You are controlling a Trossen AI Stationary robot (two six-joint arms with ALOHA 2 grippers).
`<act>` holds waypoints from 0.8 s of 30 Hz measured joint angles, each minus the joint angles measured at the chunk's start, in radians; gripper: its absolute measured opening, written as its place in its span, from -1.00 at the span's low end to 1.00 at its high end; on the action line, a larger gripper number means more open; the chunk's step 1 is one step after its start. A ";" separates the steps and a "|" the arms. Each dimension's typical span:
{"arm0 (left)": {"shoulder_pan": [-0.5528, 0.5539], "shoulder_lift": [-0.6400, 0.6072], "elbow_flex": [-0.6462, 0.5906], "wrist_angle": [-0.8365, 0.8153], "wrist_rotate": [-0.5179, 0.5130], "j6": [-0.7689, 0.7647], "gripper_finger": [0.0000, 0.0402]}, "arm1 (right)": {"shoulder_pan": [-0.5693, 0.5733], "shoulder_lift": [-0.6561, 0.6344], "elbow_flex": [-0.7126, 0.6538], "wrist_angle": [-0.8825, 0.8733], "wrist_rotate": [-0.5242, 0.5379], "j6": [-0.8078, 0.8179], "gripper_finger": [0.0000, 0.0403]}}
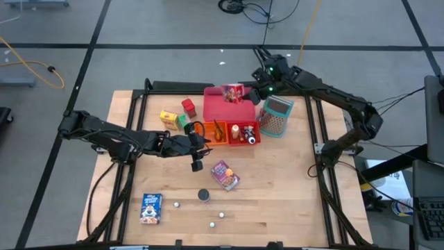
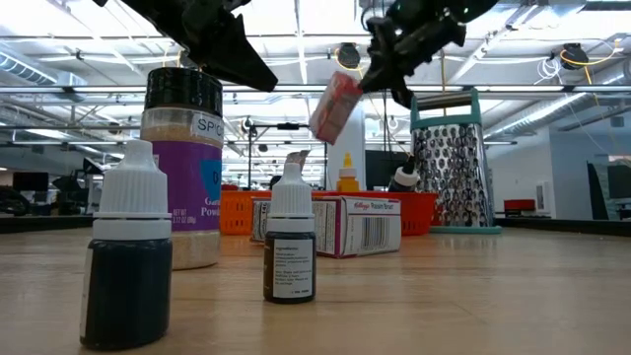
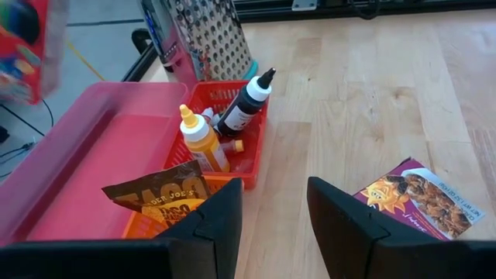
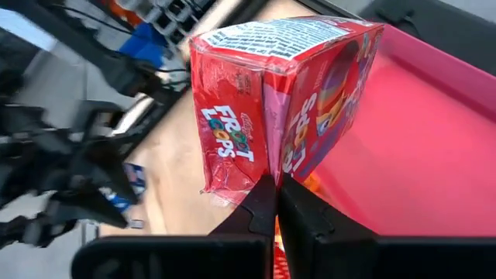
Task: Pick & Place Kitchen Items
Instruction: Put the red cereal box into the pink bin
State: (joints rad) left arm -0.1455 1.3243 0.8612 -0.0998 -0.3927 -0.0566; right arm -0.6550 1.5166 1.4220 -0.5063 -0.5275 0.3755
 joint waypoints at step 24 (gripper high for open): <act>0.001 0.000 0.000 0.000 -0.001 0.000 -0.26 | -0.159 0.218 0.000 -0.023 -0.076 -0.056 -1.00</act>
State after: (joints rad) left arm -0.1444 1.3243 0.8612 -0.0994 -0.3936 -0.0563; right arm -0.8141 1.7348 1.4220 -0.5288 -0.6034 0.3194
